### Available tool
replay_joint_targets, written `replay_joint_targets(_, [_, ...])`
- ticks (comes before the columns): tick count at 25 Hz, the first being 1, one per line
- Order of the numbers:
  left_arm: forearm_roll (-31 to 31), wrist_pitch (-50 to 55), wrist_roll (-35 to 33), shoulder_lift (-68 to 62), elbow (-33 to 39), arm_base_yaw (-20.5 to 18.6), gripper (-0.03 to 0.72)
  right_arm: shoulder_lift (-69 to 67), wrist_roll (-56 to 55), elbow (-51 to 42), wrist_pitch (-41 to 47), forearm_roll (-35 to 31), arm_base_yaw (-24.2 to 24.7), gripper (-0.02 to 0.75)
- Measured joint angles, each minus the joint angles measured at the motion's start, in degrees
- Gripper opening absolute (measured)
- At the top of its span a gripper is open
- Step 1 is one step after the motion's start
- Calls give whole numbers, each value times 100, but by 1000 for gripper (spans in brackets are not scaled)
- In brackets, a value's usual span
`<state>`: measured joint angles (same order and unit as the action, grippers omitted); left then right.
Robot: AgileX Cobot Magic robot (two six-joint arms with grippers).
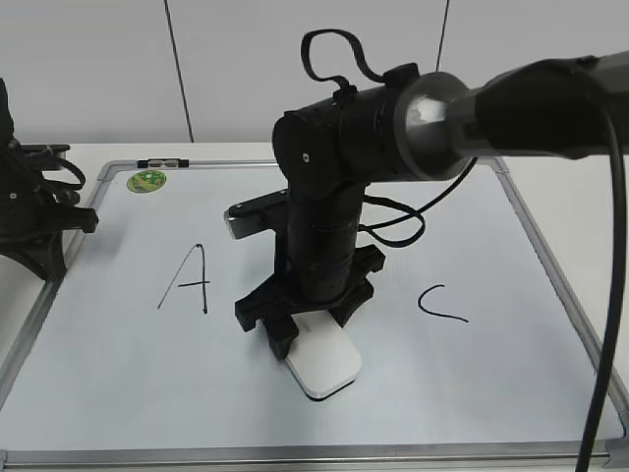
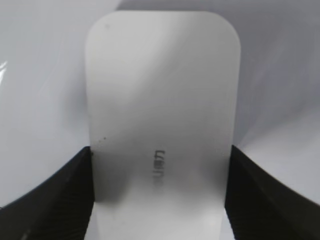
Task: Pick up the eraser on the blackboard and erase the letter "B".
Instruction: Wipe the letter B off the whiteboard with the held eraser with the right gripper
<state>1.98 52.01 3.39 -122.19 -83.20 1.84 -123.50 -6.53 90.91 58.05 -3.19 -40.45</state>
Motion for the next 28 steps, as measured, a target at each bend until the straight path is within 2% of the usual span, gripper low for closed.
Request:
replay_joint_targets(12, [0,0,0,0,0,0,26,-4,-289,12,163,191,197,533])
replay_joint_targets(21, [0,0,0,0,0,0,25,-4,-570,34,337,632,614,533])
replay_joint_targets(28, [0,0,0,0,0,0,25,19,-653,34,391,731,792,533])
